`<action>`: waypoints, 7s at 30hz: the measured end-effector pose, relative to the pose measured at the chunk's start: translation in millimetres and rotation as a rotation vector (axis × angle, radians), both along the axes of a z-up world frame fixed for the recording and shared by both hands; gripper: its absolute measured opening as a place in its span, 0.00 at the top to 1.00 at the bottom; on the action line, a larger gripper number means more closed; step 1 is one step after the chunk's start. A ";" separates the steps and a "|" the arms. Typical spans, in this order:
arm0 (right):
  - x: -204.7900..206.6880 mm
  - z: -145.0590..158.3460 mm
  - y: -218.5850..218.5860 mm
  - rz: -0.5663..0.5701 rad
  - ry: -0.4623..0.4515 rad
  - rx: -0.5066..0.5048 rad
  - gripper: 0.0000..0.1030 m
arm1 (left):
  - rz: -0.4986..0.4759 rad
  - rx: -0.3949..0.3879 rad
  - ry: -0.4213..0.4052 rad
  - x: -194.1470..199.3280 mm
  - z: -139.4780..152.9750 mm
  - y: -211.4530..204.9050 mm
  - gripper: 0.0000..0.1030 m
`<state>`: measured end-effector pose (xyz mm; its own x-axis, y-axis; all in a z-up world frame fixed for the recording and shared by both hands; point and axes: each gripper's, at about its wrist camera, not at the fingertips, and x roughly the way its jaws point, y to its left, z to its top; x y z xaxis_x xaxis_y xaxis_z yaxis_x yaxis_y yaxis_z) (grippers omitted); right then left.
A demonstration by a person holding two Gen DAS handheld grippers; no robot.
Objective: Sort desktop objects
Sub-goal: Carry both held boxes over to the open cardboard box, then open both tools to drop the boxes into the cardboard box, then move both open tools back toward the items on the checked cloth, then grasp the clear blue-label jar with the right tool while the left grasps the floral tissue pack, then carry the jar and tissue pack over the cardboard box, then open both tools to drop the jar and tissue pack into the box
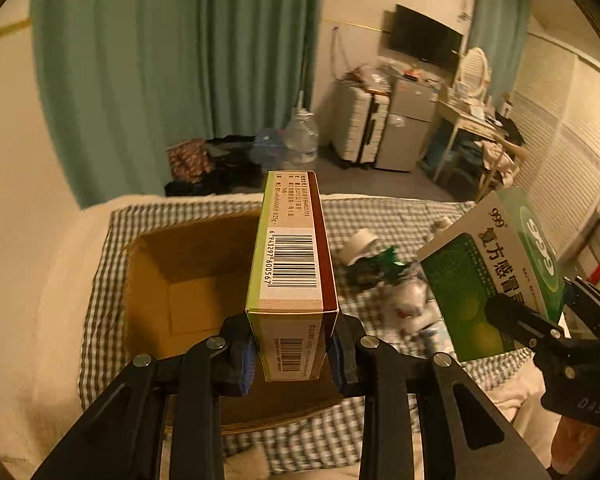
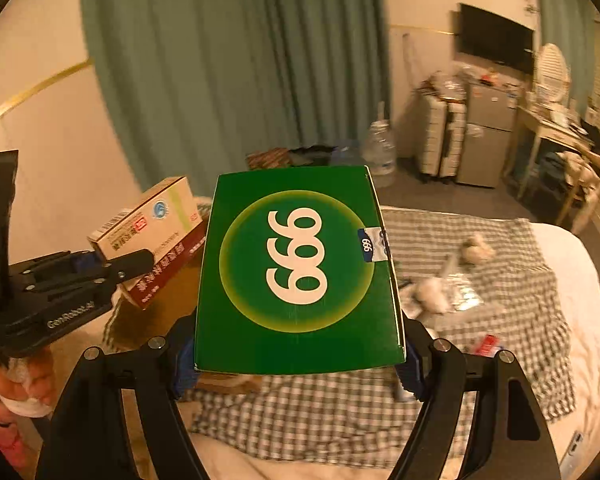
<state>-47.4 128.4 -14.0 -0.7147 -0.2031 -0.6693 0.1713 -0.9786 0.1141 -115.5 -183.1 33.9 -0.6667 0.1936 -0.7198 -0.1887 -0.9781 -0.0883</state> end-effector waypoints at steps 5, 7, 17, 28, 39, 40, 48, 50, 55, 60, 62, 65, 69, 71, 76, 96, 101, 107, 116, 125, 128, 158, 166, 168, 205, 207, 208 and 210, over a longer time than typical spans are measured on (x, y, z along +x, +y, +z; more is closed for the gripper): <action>-22.0 -24.6 -49.1 0.068 -0.056 0.016 0.26 | 0.034 0.028 0.008 -11.5 -17.7 -39.2 0.72; -24.3 -37.1 -67.7 0.084 -0.079 0.020 0.26 | 0.046 0.015 0.015 -17.2 -21.5 -49.1 0.72; -65.8 -86.1 -120.8 0.124 -0.181 0.019 0.26 | 0.100 -0.005 -0.029 -23.8 -74.5 -106.1 0.72; -80.0 -101.6 -127.2 0.104 -0.189 -0.013 0.23 | 0.072 0.057 -0.071 -31.3 -91.9 -104.7 0.30; -66.5 -69.1 -94.0 0.016 -0.102 -0.067 0.14 | 0.143 0.014 -0.050 -19.9 -80.6 -96.5 0.00; -63.0 -65.5 -86.9 0.003 -0.095 -0.064 0.14 | 0.134 0.005 -0.048 -17.0 -78.9 -91.3 0.00; -19.4 -29.1 2.6 -0.157 -0.012 0.009 0.14 | 0.039 -0.020 0.011 19.4 -44.3 -27.3 0.00; -6.1 -21.9 29.6 -0.208 0.008 0.024 0.14 | 0.040 -0.019 0.035 27.2 -38.3 -7.3 0.00; 19.6 -14.9 88.5 -0.288 0.022 -0.011 0.14 | -0.005 0.019 0.046 46.7 -31.2 58.1 0.00; 35.4 -24.5 136.8 -0.353 0.027 -0.010 0.14 | -0.025 0.072 0.014 58.6 -45.4 125.6 0.00; 41.2 -34.1 155.6 -0.363 0.016 -0.015 0.14 | -0.026 0.099 -0.013 61.4 -56.6 145.8 0.00; 44.8 -51.5 181.6 -0.388 0.001 -0.013 0.14 | -0.024 0.116 -0.050 62.1 -80.3 179.8 0.00; 46.3 -84.1 213.8 -0.411 -0.033 -0.030 0.14 | -0.020 0.103 -0.087 56.8 -116.1 221.1 0.00; 46.4 -105.1 230.0 -0.438 -0.030 -0.025 0.14 | -0.019 0.089 -0.096 53.9 -133.3 240.0 0.00; 33.1 -170.7 260.4 -0.492 -0.099 0.006 0.14 | 0.005 0.022 -0.105 43.8 -176.4 274.4 0.00; -49.7 -250.4 273.0 -0.490 -0.247 -0.150 0.14 | 0.085 -0.005 -0.220 -3.5 -268.4 306.1 0.00; -52.5 -258.4 274.2 -0.490 -0.259 -0.200 0.14 | 0.099 0.012 -0.205 -2.5 -269.9 303.8 0.00; -56.6 -268.9 278.0 -0.469 -0.289 -0.289 0.16 | 0.107 0.012 -0.202 -1.4 -265.2 289.9 0.27; -52.6 -259.7 272.5 -0.407 -0.272 -0.251 0.27 | 0.051 0.069 -0.254 -0.9 -247.8 261.6 0.48; -21.8 -228.6 258.8 -0.385 -0.265 -0.141 0.36 | 0.061 0.050 -0.204 22.2 -207.3 248.3 0.48; -13.6 -224.8 255.5 -0.378 -0.273 -0.151 0.38 | 0.074 0.058 -0.199 28.1 -193.2 241.4 0.48; 54.4 -52.7 168.7 -0.242 -0.011 -0.127 0.38 | 0.079 0.029 0.055 33.8 -10.4 161.2 0.48; 51.8 -5.7 100.4 -0.158 0.088 -0.041 0.38 | 0.064 -0.042 0.159 36.3 33.3 106.3 0.48; 48.7 2.7 82.1 -0.128 0.102 -0.028 0.38 | 0.082 -0.047 0.173 36.5 38.2 87.1 0.48; -77.1 -93.7 -135.0 0.142 -0.156 -0.025 0.38 | 0.237 0.080 -0.061 -20.5 -97.7 -98.6 0.24; -81.9 -94.8 -130.3 0.128 -0.172 -0.055 0.33 | 0.265 0.076 -0.062 -19.7 -97.1 -100.2 0.06; -82.5 -93.8 -125.7 0.116 -0.171 -0.077 0.28 | 0.275 0.077 -0.052 -18.2 -95.6 -100.4 0.06; -81.6 -89.4 -119.3 0.100 -0.157 -0.103 0.27 | 0.267 0.069 -0.047 -17.8 -93.8 -99.2 0.06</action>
<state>-129.0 9.1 -103.4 -0.5762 -0.3409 -0.7428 0.2389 -0.9394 0.2458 -133.3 -282.3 -59.9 -0.6672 0.0649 -0.7421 0.0809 -0.9840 -0.1587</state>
